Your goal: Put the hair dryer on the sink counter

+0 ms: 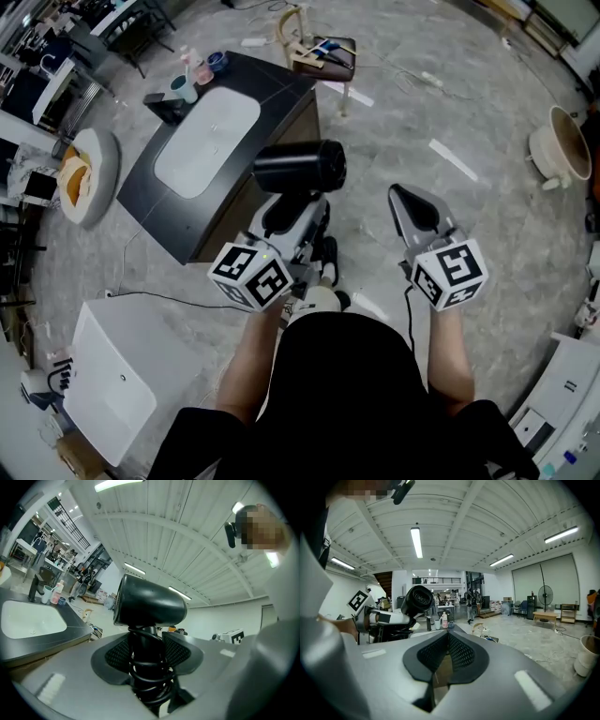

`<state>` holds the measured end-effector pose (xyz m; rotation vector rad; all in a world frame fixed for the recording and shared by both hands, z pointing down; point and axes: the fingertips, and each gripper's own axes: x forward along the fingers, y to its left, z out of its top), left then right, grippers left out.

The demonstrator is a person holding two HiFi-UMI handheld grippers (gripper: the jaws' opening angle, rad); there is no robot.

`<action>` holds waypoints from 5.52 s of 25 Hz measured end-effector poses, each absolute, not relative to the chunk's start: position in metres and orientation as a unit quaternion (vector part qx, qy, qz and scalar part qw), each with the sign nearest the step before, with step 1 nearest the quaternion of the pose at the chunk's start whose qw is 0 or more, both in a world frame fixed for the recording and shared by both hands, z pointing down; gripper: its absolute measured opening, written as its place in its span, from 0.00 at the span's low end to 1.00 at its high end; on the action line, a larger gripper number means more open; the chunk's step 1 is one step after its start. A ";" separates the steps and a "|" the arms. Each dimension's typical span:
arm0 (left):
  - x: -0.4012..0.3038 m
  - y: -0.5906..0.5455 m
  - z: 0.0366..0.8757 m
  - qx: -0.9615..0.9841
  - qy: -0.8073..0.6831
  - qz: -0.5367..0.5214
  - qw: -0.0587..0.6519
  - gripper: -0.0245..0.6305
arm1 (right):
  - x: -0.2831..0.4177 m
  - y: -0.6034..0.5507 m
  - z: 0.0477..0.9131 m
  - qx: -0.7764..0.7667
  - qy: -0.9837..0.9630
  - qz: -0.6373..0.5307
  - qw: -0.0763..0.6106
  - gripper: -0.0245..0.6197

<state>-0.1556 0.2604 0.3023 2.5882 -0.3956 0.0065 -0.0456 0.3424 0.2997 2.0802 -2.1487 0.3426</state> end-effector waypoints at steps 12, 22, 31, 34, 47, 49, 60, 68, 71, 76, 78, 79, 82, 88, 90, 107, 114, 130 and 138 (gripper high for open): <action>-0.113 0.154 0.301 0.956 -0.144 0.000 0.255 0.33 | -0.001 0.237 0.293 0.687 -0.715 0.114 0.060 0.05; -0.103 0.093 0.319 0.954 -0.154 0.005 0.258 0.33 | 0.003 0.173 0.296 0.680 -0.722 0.116 0.064 0.05; -0.110 0.072 0.330 0.947 -0.172 0.013 0.269 0.33 | 0.004 0.136 0.303 0.669 -0.729 0.130 0.062 0.05; -0.109 0.061 0.332 0.945 -0.183 0.012 0.271 0.33 | 0.005 0.121 0.302 0.657 -0.742 0.122 0.064 0.05; -0.082 0.003 0.329 0.928 -0.239 -0.012 0.287 0.33 | 0.037 0.039 0.302 0.599 -0.790 0.117 0.063 0.05; -0.076 -0.009 0.331 0.923 -0.253 -0.018 0.290 0.33 | 0.045 0.024 0.302 0.587 -0.799 0.116 0.064 0.05; -0.034 -0.062 0.338 0.890 -0.336 -0.036 0.304 0.33 | 0.093 -0.046 0.301 0.518 -0.845 0.110 0.076 0.05; -0.013 -0.085 0.343 0.860 -0.400 -0.053 0.312 0.33 | 0.115 -0.082 0.307 0.462 -0.876 0.117 0.074 0.05; -0.008 -0.089 0.347 0.845 -0.424 -0.061 0.320 0.33 | 0.122 -0.090 0.310 0.440 -0.887 0.119 0.076 0.05; -0.004 -0.095 0.355 0.827 -0.457 -0.069 0.322 0.33 | 0.137 -0.104 0.316 0.416 -0.900 0.112 0.071 0.05; -0.003 -0.097 0.359 0.820 -0.466 -0.069 0.325 0.33 | 0.142 -0.107 0.321 0.413 -0.900 0.117 0.074 0.05; -0.003 -0.098 0.362 0.817 -0.469 -0.069 0.329 0.33 | 0.144 -0.108 0.324 0.411 -0.901 0.120 0.076 0.05; -0.001 -0.099 0.370 0.807 -0.477 -0.072 0.340 0.33 | 0.148 -0.109 0.331 0.405 -0.902 0.126 0.082 0.05; 0.002 -0.108 0.381 0.801 -0.481 -0.065 0.350 0.33 | 0.144 -0.114 0.339 0.394 -0.905 0.132 0.094 0.05; 0.003 -0.113 0.385 0.800 -0.480 -0.063 0.355 0.33 | 0.143 -0.117 0.341 0.393 -0.905 0.136 0.093 0.05; 0.004 -0.190 0.437 0.773 -0.478 -0.031 0.416 0.33 | 0.125 -0.174 0.355 0.393 -0.897 0.157 0.126 0.05; 0.002 -0.230 0.459 0.764 -0.478 -0.017 0.433 0.33 | 0.117 -0.208 0.361 0.393 -0.895 0.158 0.141 0.05; -0.017 -0.298 0.515 0.749 -0.475 0.021 0.461 0.33 | 0.085 -0.267 0.386 0.401 -0.883 0.184 0.158 0.05; -0.025 -0.316 0.538 0.733 -0.481 0.028 0.480 0.33 | 0.071 -0.283 0.393 0.399 -0.881 0.194 0.165 0.05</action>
